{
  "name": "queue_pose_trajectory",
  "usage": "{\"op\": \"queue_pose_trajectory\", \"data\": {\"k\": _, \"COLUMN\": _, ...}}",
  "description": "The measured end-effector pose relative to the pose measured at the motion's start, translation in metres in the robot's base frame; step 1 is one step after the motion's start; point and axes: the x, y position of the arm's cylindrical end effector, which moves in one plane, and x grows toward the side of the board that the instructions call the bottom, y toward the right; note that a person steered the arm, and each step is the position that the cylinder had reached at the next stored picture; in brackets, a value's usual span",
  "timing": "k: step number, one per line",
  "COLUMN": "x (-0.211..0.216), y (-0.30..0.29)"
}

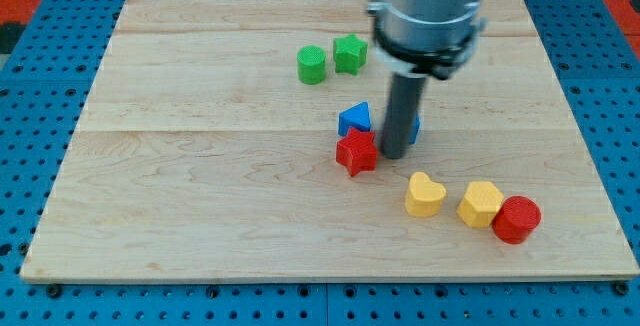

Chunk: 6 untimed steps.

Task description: Point at the red circle

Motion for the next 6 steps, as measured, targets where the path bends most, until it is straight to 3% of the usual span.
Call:
{"op": "queue_pose_trajectory", "data": {"k": 2, "x": 0.009, "y": -0.128}}
{"op": "queue_pose_trajectory", "data": {"k": 4, "x": 0.138, "y": -0.013}}
{"op": "queue_pose_trajectory", "data": {"k": 6, "x": 0.141, "y": 0.189}}
